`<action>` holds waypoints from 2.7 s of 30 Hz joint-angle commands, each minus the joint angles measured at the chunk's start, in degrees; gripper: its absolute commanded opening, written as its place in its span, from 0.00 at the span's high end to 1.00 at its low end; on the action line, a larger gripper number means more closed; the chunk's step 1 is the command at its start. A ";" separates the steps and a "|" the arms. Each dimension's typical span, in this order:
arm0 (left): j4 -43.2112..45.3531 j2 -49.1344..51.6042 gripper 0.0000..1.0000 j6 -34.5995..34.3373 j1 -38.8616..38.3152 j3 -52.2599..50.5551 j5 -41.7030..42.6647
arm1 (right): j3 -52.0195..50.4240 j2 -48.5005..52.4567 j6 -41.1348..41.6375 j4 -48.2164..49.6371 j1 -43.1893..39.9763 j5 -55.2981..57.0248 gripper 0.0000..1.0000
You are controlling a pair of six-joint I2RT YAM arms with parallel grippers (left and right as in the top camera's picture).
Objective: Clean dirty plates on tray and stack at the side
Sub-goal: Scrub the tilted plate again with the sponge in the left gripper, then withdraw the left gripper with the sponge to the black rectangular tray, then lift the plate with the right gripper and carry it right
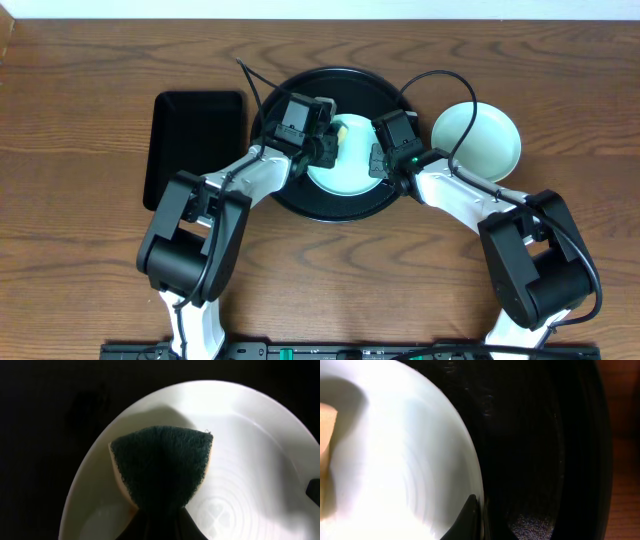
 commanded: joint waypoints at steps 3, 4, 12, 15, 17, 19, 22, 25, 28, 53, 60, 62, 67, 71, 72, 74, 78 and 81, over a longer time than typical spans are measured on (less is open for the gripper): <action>1.31 3.02 0.92 1.01 0.22 -1.16 -1.07 | -0.55 0.70 -1.27 0.26 -0.04 -0.35 0.99; 1.97 3.28 0.92 1.01 0.26 -1.16 -1.07 | -0.55 0.70 -1.27 0.28 -0.04 -0.37 0.99; 8.52 6.05 0.92 1.77 0.57 -1.16 -1.27 | -0.55 0.70 -1.27 0.26 -0.04 -0.35 0.99; 11.17 6.14 0.92 1.88 1.36 -1.16 -1.27 | -0.55 0.70 -1.29 0.26 -0.04 -0.35 0.99; 14.95 6.12 0.92 1.88 2.29 -1.16 -1.25 | -0.55 0.70 -1.29 0.26 -0.04 -0.35 0.99; 19.21 6.12 0.92 1.88 3.23 -1.14 -1.25 | -0.55 0.70 -1.29 0.26 -0.04 -0.35 0.99; 26.03 5.90 0.92 1.84 4.55 -1.14 -1.14 | -0.55 0.70 -1.53 0.26 -0.04 -0.35 0.99; 32.15 3.48 0.92 1.81 5.75 -1.14 1.55 | -0.55 0.70 -1.68 0.26 -0.04 -0.33 0.99; 34.56 -2.21 0.92 1.81 6.58 -1.14 2.58 | -0.55 0.70 -1.68 0.26 -0.04 -0.33 0.99; -31.78 -42.21 0.92 -6.60 27.74 -1.14 -12.13 | 17.68 0.68 -24.57 -9.46 -0.42 0.35 0.99; -40.24 -46.27 0.92 -6.91 29.24 -1.14 -11.61 | 29.51 0.68 -25.11 -20.00 0.28 2.82 0.99; -41.72 -47.43 0.92 -6.91 29.24 -1.14 -11.02 | 30.91 0.70 -26.99 -20.61 0.50 4.39 0.99; -45.55 -49.48 0.92 -6.84 29.24 -1.14 -11.08 | 31.43 0.70 -30.25 -19.61 2.25 13.66 0.99; -47.80 -49.62 0.92 -5.97 29.24 -1.14 -11.28 | 31.43 0.70 -32.54 -18.84 4.11 16.52 0.99; -48.15 -49.59 0.93 -5.97 29.24 -1.16 -11.30 | 31.43 0.68 -32.57 -18.78 4.61 17.07 0.99; -48.33 -49.59 0.92 -5.97 29.24 -1.16 -11.30 | 31.43 0.70 -33.33 -18.49 5.64 17.97 0.99; -48.39 -49.59 0.92 -5.97 29.24 -1.16 -11.30 | 31.41 0.70 -37.31 -15.96 8.44 25.44 0.99; -48.57 -49.59 0.92 -5.97 29.24 -1.16 -11.30 | 31.41 0.70 -42.82 -12.13 11.32 35.04 0.99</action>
